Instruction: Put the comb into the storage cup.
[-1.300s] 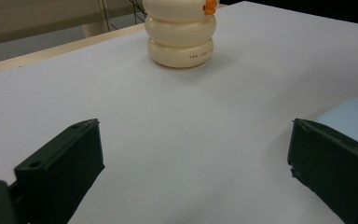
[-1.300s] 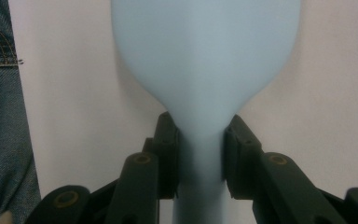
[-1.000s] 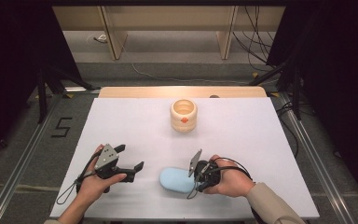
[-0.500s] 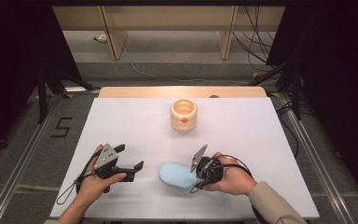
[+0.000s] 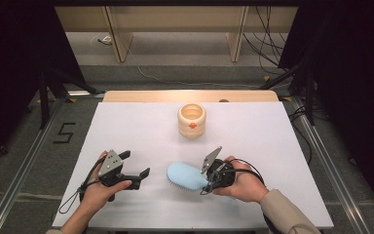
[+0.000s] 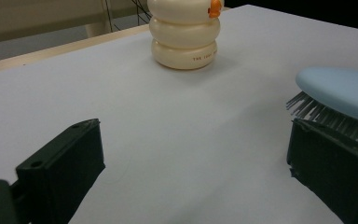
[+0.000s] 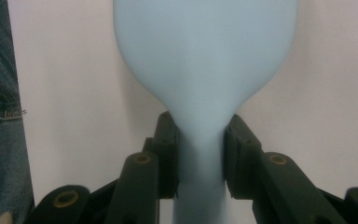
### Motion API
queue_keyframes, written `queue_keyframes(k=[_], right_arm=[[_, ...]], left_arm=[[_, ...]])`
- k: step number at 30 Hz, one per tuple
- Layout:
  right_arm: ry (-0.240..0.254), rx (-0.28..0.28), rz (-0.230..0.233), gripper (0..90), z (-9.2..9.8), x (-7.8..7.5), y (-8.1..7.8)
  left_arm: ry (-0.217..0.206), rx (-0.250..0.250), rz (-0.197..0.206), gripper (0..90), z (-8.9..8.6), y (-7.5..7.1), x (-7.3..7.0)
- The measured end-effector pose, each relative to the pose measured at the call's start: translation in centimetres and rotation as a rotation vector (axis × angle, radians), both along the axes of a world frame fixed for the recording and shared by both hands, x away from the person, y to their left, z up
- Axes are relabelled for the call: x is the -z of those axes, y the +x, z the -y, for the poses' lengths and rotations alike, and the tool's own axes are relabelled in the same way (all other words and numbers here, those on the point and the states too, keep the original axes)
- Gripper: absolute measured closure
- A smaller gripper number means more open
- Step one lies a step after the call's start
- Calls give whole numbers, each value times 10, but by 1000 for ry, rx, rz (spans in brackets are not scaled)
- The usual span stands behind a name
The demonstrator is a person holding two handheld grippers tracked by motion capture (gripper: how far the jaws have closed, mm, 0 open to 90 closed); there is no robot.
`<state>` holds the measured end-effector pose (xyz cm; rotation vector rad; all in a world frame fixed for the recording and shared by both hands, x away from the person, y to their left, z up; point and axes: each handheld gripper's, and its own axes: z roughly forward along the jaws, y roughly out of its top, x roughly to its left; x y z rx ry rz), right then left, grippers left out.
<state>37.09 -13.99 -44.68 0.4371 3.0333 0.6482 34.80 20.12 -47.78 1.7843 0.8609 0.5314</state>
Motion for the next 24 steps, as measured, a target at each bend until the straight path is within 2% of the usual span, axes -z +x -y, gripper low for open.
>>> queue_keyframes(k=[3, 4, 10, 17, 19, 24], right_arm=[[12, 11, 13, 701, 1, -1, 1], [37, 26, 30, 701, 2, -3, 1], [78, 65, 44, 701, 5, -6, 4], [105, 93, 62, 701, 8, -7, 6], [114, 102, 90, 701, 8, -8, 6], [144, 123, 94, 701, 10, -10, 7]], left_arm=[[1, 1, 0, 33, 0, 0, 0], [1, 1, 0, 33, 0, 0, 0], [-1, -1, -1, 33, 0, 0, 0], [0, 1, -1, 33, 0, 0, 0], [0, 1, 0, 33, 0, 0, 0], [-1, 0, 0, 33, 0, 0, 0]])
